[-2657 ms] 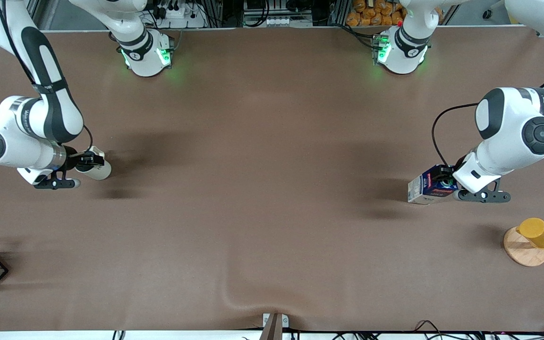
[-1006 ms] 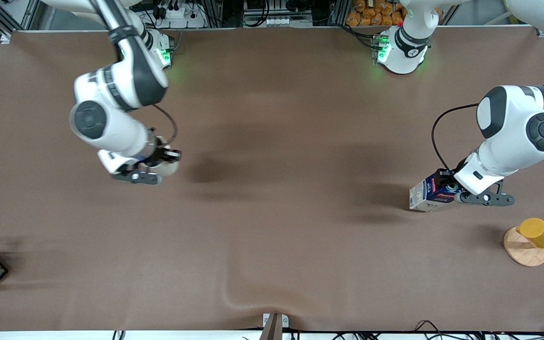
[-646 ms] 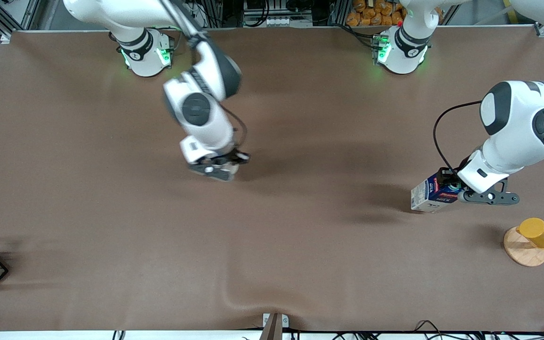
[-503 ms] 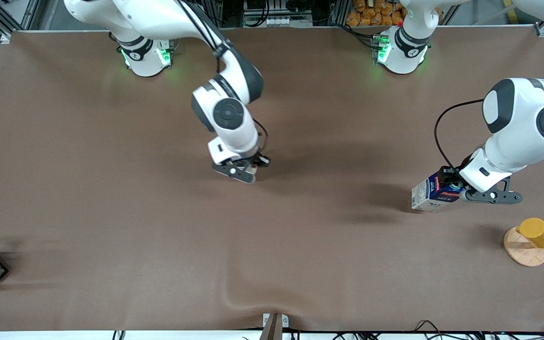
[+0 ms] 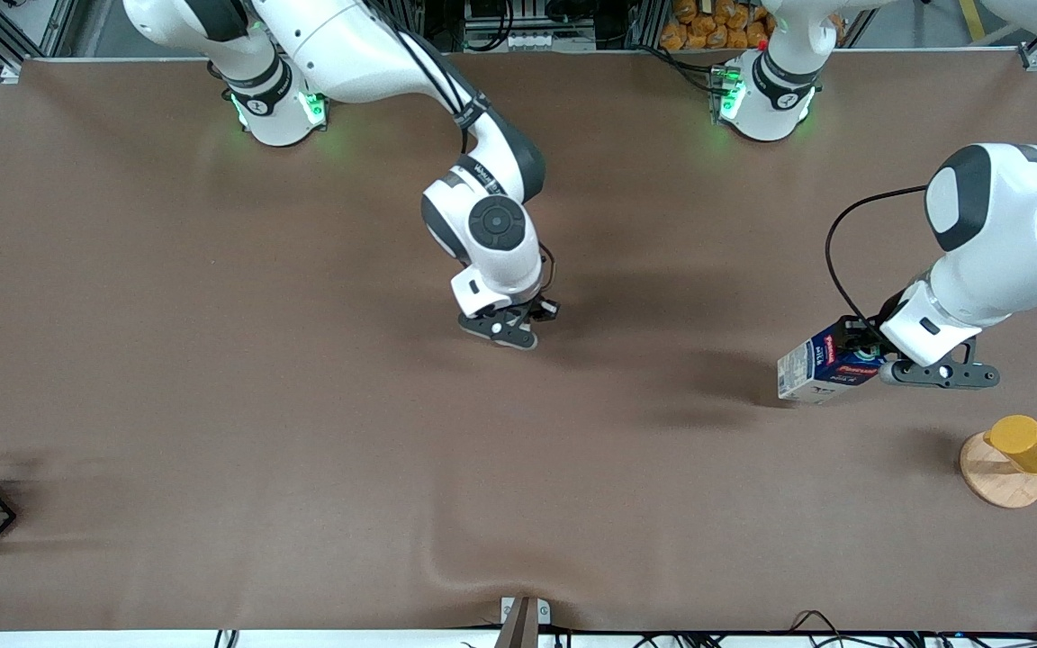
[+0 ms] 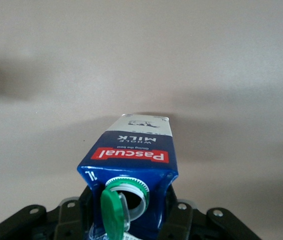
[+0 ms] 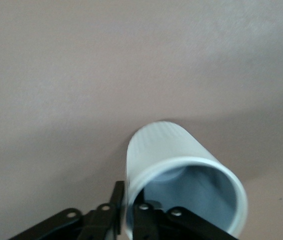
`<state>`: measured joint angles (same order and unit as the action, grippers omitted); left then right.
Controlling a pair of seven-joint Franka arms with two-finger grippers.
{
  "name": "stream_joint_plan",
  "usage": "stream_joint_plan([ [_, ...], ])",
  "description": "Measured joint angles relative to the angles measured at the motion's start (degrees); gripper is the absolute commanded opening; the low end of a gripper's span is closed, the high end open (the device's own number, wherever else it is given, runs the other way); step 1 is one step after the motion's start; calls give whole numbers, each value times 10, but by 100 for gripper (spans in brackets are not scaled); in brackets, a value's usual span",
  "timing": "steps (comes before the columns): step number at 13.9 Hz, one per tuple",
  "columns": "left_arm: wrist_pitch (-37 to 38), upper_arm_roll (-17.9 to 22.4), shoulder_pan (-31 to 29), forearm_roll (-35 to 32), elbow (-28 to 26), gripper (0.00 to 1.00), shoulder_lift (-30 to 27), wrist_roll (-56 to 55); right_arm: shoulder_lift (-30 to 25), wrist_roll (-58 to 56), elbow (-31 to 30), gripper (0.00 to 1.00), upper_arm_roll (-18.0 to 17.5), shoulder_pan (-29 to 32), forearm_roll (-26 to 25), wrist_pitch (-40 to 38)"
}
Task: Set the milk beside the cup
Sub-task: 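Carry the mug to the table middle and set it down with the right gripper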
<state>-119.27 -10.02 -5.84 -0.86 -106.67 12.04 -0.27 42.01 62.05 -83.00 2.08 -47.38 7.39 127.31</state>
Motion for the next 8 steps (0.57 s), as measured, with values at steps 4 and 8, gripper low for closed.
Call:
stream_joint_plan([
  [4,11,-26,4,4,13,54,0,-35,-4,22,18,100,15,7,0,-39],
  [8,25,-48,4,4,20,54,0,-70,-47,-23,29,100,23,59,-9,-158],
])
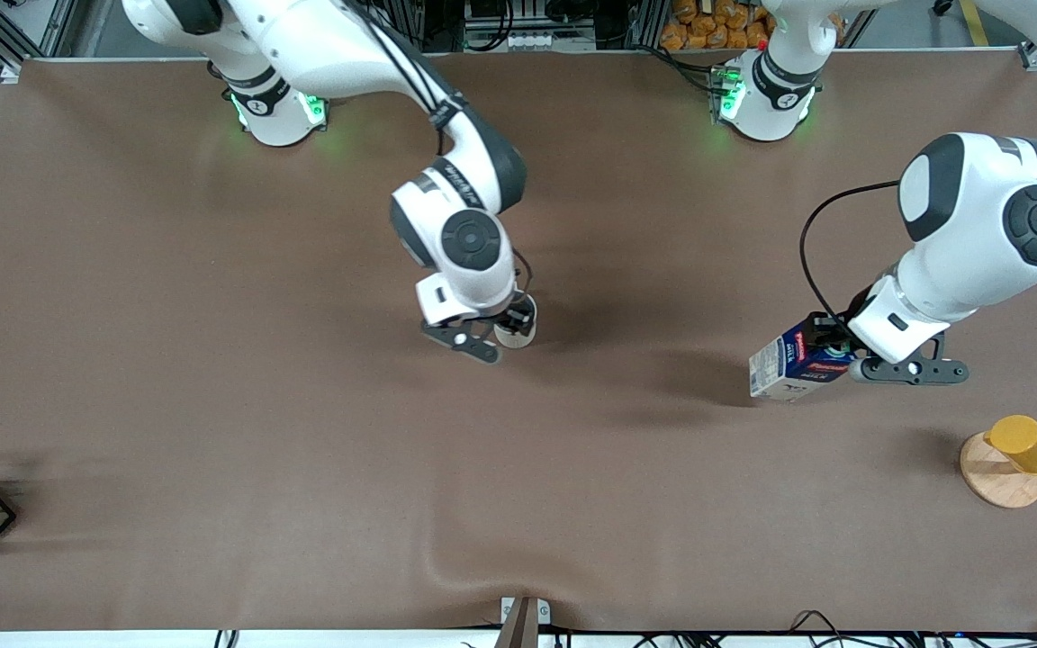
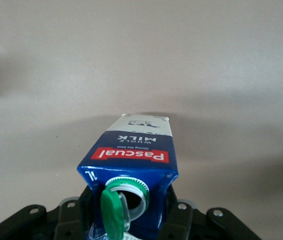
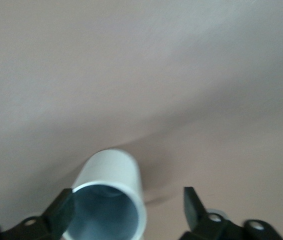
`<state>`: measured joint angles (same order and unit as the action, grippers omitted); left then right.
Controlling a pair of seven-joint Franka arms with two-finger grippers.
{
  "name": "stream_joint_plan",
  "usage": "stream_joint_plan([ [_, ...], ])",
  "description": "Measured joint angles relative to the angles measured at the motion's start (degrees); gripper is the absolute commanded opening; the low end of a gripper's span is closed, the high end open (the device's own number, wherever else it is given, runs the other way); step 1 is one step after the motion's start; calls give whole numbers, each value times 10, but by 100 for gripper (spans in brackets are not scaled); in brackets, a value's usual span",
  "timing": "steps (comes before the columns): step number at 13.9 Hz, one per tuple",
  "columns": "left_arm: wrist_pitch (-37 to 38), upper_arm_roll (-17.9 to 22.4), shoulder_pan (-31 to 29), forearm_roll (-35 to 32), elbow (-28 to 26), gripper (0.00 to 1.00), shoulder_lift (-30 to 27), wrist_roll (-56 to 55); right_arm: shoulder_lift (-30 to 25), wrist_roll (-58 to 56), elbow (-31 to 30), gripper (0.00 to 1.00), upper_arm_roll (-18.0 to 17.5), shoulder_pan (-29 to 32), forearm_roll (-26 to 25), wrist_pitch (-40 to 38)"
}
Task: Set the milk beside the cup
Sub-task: 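Carry the mug to the table middle and set it down with the right gripper, then open and withdraw the right gripper while the left gripper lifts the carton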
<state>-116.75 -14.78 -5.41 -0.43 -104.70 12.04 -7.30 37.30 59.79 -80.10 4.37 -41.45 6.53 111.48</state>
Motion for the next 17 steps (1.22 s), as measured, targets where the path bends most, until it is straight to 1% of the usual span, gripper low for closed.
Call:
stream_joint_plan([
  [3,13,-26,0,0,4,54,0,-19,-54,-50,-12,100,17,56,-23,-56],
  [5,28,-52,0,0,5,53,-1,-33,-93,-123,-34,100,24,100,-26,-63],
  [7,44,-85,0,1,5,53,-1,-41,-120,-191,-48,100,26,144,-26,-69],
  [10,53,-138,2,1,4,53,-1,-71,-149,-324,-51,100,28,208,-27,-105],
  [12,55,-165,5,1,3,53,-1,-111,-189,-409,-48,100,29,254,-28,-127],
  [13,56,-174,10,1,2,53,0,-134,-215,-453,-45,100,30,274,-32,-143],
  [15,56,-183,34,1,0,53,2,-184,-264,-543,-38,100,34,316,-34,-200],
  [17,56,-184,70,1,-3,53,5,-231,-291,-595,-25,100,37,357,-35,-252],
])
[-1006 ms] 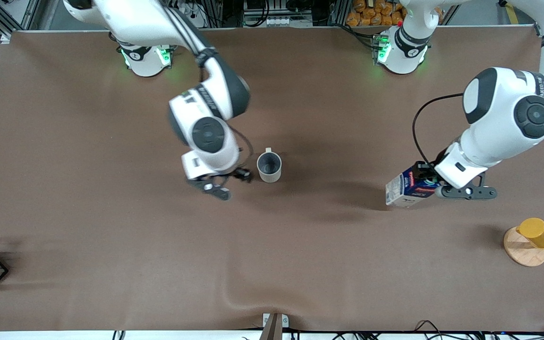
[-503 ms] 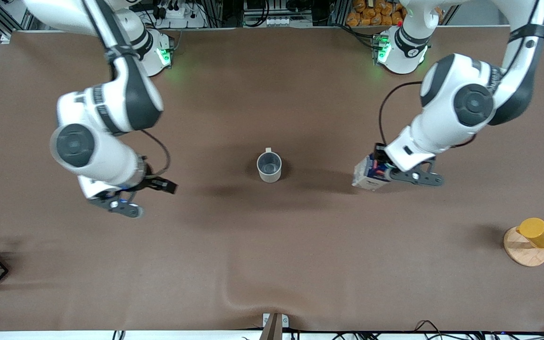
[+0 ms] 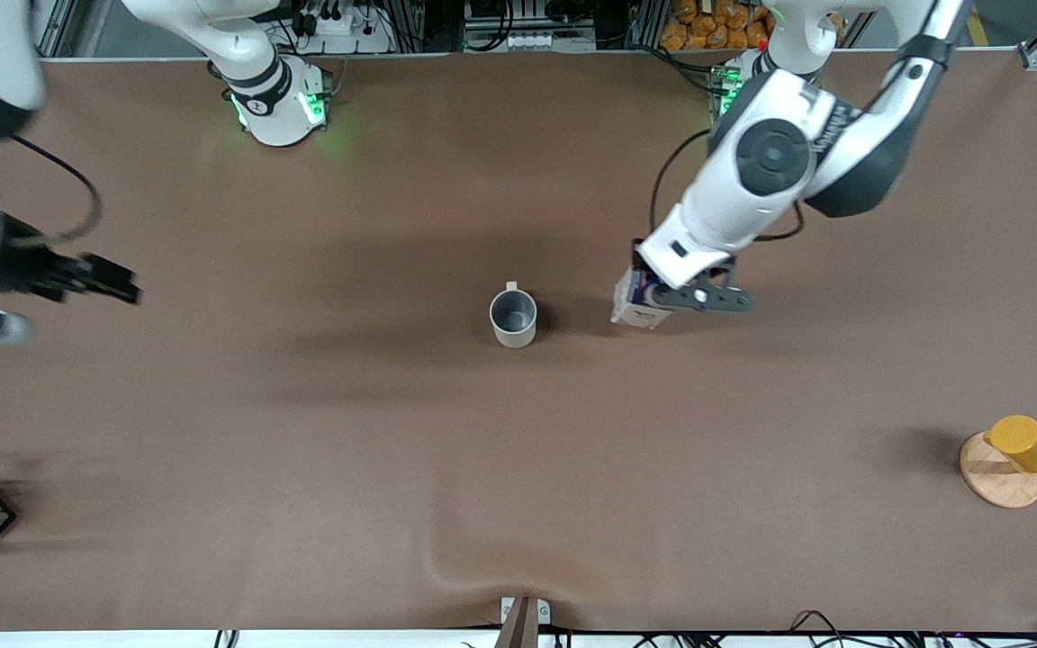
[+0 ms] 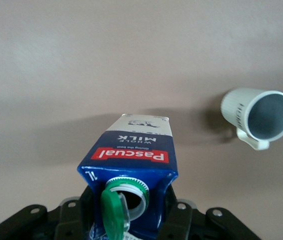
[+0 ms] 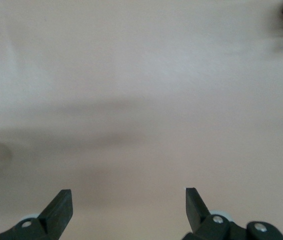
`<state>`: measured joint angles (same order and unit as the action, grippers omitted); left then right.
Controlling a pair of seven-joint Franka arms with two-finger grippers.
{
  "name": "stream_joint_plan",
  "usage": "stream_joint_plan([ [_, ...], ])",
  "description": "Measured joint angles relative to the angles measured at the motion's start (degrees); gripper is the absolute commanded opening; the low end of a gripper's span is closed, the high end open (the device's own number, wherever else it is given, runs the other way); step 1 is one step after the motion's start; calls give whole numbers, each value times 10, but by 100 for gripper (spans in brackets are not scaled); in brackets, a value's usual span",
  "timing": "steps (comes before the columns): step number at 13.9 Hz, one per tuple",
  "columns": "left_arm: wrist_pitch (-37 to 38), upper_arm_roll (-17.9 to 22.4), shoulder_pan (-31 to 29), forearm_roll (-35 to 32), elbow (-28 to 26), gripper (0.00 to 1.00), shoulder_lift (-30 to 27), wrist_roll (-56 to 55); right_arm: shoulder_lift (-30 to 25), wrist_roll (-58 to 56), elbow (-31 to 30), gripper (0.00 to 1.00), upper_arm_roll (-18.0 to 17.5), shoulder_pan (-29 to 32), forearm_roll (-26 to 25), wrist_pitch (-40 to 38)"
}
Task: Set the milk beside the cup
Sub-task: 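Open and withdraw the right gripper while the left gripper lifts the carton, then carry the milk carton with the left gripper beside the white mug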
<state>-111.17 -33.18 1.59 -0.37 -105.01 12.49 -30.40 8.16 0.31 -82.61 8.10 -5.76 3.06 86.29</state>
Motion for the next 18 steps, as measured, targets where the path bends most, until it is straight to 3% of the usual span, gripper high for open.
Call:
stream_joint_plan([
  [3,0,-1,49,0,0,53,6,-60,-8,-49,29,100,1,36,0,-42],
  [7,-4,-1,112,-14,3,53,32,-145,-15,-52,39,100,-4,39,0,-49],
  [12,-8,-1,187,-83,38,55,81,-251,-14,-52,39,100,-9,35,0,-49],
  [18,-8,0,225,-134,84,55,122,-285,-11,-52,34,100,-11,29,-7,-26],
])
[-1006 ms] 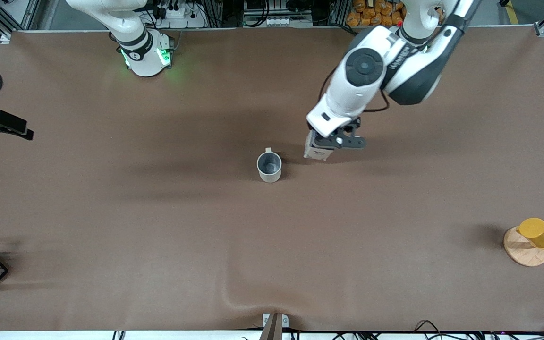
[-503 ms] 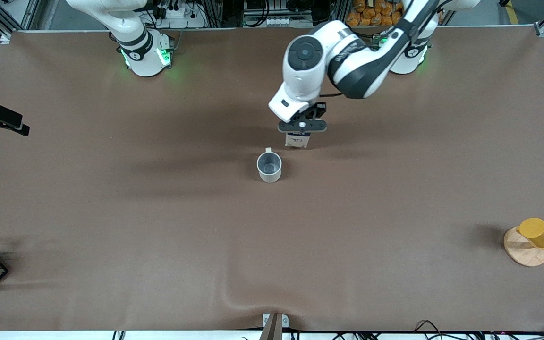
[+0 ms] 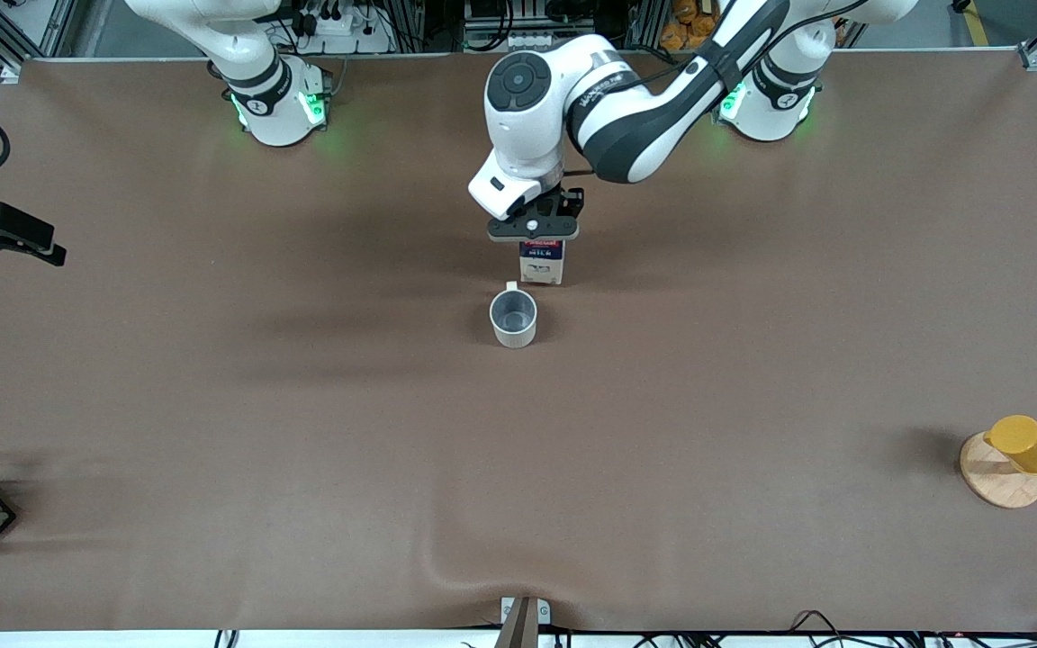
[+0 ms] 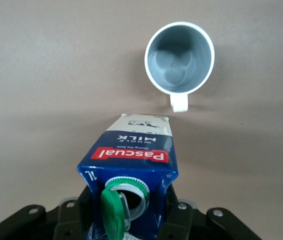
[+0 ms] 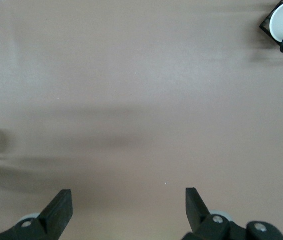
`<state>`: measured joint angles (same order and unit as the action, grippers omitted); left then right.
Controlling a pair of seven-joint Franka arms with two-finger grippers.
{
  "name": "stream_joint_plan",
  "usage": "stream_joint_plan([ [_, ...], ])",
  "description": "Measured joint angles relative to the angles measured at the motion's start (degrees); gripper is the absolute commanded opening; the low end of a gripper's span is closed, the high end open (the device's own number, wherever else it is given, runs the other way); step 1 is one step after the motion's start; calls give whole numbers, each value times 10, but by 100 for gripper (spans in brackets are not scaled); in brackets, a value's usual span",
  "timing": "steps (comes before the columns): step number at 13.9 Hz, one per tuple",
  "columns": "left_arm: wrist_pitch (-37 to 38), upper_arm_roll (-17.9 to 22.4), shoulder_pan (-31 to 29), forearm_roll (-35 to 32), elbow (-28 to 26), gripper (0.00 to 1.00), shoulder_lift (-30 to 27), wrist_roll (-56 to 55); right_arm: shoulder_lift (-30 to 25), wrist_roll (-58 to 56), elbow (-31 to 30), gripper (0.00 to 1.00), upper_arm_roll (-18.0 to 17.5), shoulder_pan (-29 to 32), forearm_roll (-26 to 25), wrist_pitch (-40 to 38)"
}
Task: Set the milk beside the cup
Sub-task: 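Carry the milk carton with the left gripper beside the white mug, then lower the carton next to the mug and open the left gripper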
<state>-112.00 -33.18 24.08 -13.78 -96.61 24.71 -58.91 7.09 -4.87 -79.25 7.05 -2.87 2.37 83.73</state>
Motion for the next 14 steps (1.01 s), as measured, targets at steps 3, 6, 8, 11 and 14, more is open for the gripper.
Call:
stream_joint_plan([
  [3,0,1,1,-5,21,55,16,0,2,-1,-4,100,-1,-1,-27,3],
  [6,0,1,4,-5,36,55,35,0,3,-1,-16,100,-2,-10,-38,5],
  [8,0,2,10,-5,45,55,47,0,3,0,-16,100,-2,-14,-34,6],
  [11,0,3,17,-5,54,54,58,0,3,0,-16,100,-1,-14,-24,10],
  [14,0,3,18,-5,65,54,59,0,3,1,-17,100,3,-6,8,10],
])
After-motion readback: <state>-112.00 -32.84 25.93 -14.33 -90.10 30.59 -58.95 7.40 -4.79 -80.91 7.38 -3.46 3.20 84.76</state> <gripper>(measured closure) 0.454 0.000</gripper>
